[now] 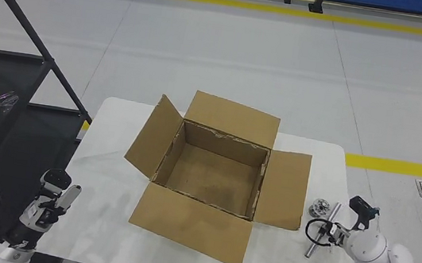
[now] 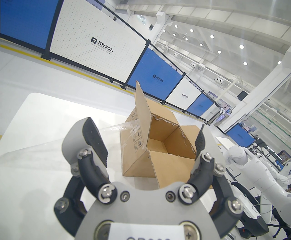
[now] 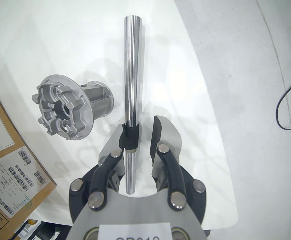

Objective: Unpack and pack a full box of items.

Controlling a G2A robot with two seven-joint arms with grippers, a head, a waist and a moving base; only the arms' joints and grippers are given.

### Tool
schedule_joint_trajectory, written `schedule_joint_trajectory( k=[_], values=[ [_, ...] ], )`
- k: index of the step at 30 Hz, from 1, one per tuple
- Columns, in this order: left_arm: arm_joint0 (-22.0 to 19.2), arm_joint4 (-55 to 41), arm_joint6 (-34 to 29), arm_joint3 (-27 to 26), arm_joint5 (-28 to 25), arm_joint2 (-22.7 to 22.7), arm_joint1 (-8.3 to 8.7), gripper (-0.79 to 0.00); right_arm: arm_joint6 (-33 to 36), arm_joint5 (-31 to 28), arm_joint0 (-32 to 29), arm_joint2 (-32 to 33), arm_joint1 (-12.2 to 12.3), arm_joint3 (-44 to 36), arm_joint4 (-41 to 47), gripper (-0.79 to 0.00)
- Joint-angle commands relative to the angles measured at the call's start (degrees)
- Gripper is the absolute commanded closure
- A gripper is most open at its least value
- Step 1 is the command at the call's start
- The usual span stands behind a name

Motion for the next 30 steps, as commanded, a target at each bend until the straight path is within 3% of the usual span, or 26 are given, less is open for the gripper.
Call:
schedule_joint_trajectory(
  k=[1, 5, 6, 7, 8, 12, 15, 24, 30],
  values=[
    [0.0, 0.0, 0.0, 0.0, 0.0, 0.0, 0.0, -0.785, -1.59, 1.77, -0.82, 0.8, 0.01, -2.04, 1.08, -0.271],
    [0.0, 0.0, 0.0, 0.0, 0.0, 0.0, 0.0, -0.785, -7.43, 10.05, -3.95, 4.62, -0.54, -12.55, 8.64, -0.357],
    [0.0, 0.0, 0.0, 0.0, 0.0, 0.0, 0.0, -0.785, -9.1, 10.82, -5.37, 5.69, -0.74, -16.01, 11.6, -0.474],
    [0.0, 0.0, 0.0, 0.0, 0.0, 0.0, 0.0, -0.785, -10.51, 10.88, -6.67, 6.29, -0.92, -19.42, 14.18, -0.727],
    [0.0, 0.0, 0.0, 0.0, 0.0, 0.0, 0.0, -0.785, -11.67, 10.39, -7.9, 6.53, -1.08, -22.36, 16.47, -0.785],
    [0.0, 0.0, 0.0, 0.0, 0.0, 0.0, 0.0, -0.785, -13.18, 4.78, -9.98, 5.4, -1.43, -30.22, 26.11, -0.785],
    [0.0, 0.0, 0.0, 0.0, 0.0, 0.0, 0.0, -0.785, -11.06, 0.69, -7.87, 2.85, -1.14, -29.81, 28.89, -0.785],
    [0.0, 0.0, 0.0, 0.0, 0.0, 0.0, 0.0, -0.785, -1.57, -4.63, 6.49, -7.71, 0.01, -15.03, 28.13, -0.785],
    [0.0, 0.0, 0.0, 0.0, 0.0, 0.0, 0.0, -0.785, -0.24, -4.99, 12.3, -13.11, 0.29, -8.29, 25.8, -0.785]
  ],
)
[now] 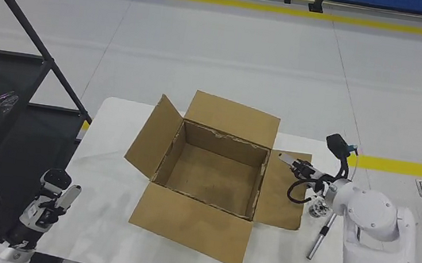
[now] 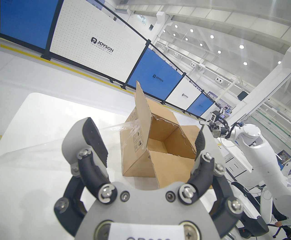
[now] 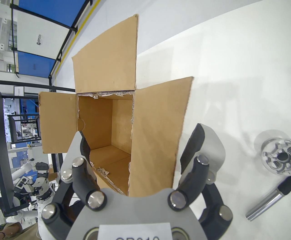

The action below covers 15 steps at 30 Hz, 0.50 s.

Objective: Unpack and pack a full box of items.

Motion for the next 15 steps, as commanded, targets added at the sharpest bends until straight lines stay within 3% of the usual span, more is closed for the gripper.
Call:
schedule_joint_trajectory(
  k=[1, 15],
  values=[
    [0.0, 0.0, 0.0, 0.0, 0.0, 0.0, 0.0, -0.785, 0.03, -0.16, 1.27, -1.67, 0.04, 1.12, -0.66, -0.785],
    [0.0, 0.0, 0.0, 0.0, 0.0, 0.0, 0.0, -0.785, -2.16, 3.59, 6.42, -9.81, 0.2, 3.05, -6.79, -0.785]
  ],
)
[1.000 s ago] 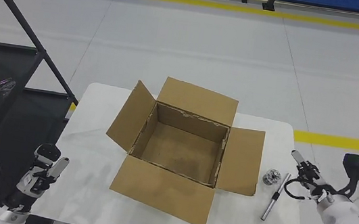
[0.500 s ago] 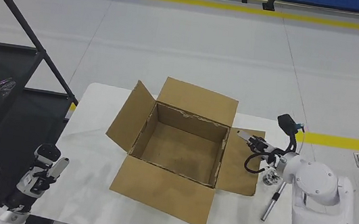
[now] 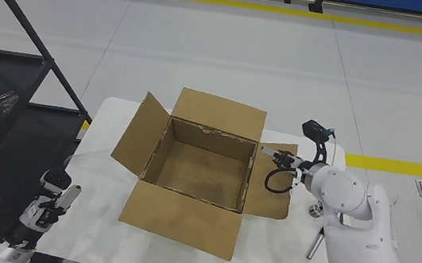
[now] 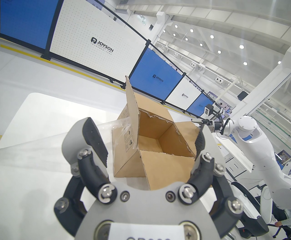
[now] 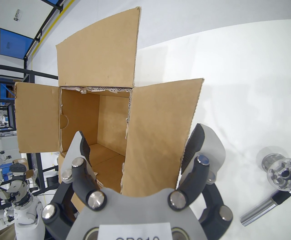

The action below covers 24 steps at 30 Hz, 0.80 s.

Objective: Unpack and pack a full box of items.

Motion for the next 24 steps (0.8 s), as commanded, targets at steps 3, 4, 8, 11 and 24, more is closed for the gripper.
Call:
schedule_joint_trajectory(
  k=[3, 4, 8, 11, 24],
  values=[
    [0.0, 0.0, 0.0, 0.0, 0.0, 0.0, 0.0, -0.785, -1.85, -0.22, 1.08, -1.21, -0.06, 1.02, 0.37, -0.785],
    [0.0, 0.0, 0.0, 0.0, 0.0, 0.0, 0.0, -0.785, -2.15, -0.39, 1.47, -1.46, -0.07, 1.48, 0.56, -0.785],
    [0.0, 0.0, 0.0, 0.0, 0.0, 0.0, 0.0, -0.785, -3.81, -1.13, 2.95, -2.29, -0.1, 3.36, 1.15, -0.785],
    [0.0, 0.0, 0.0, 0.0, 0.0, 0.0, 0.0, -0.785, -5.43, -1.21, 3.51, -2.35, -0.04, 4.28, 1.27, -0.785],
    [0.0, 0.0, 0.0, 0.0, 0.0, 0.0, 0.0, -0.785, 4.31, -0.08, -11.93, 8.96, 3.23, -20.67, -9.3, -0.785]
  ],
)
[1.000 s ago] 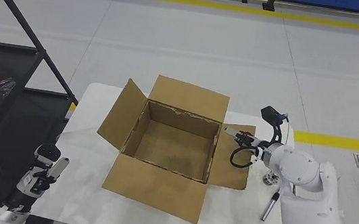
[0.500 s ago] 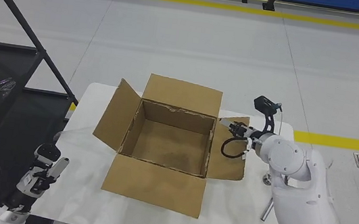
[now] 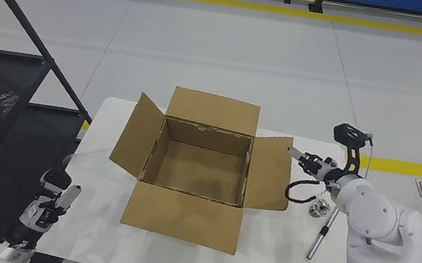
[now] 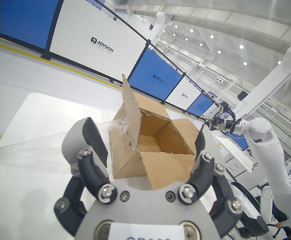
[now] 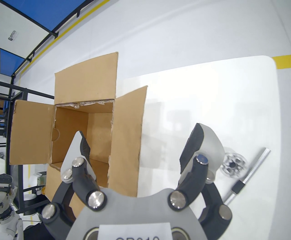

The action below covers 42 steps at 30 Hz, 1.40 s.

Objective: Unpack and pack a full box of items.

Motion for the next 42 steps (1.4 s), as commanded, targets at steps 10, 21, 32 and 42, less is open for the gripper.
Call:
schedule_joint_trajectory(
  k=[10, 21, 32, 42],
  values=[
    [0.0, 0.0, 0.0, 0.0, 0.0, 0.0, 0.0, -0.785, 8.05, -0.49, -6.27, 4.93, 1.17, -6.96, -4.06, -0.785],
    [0.0, 0.0, 0.0, 0.0, 0.0, 0.0, 0.0, -0.785, 7.14, -1.92, -6.99, 4.38, 1.14, -6.98, -2.4, -0.785],
    [0.0, 0.0, 0.0, 0.0, 0.0, 0.0, 0.0, -0.785, 20.32, -2.41, -1.28, 7.16, 3.11, 7.97, -14.66, -0.785],
    [0.0, 0.0, 0.0, 0.0, 0.0, 0.0, 0.0, -0.785, 19.75, -9.25, -0.39, 5.78, 4.13, 21.45, -19.33, -0.785]
  ],
)
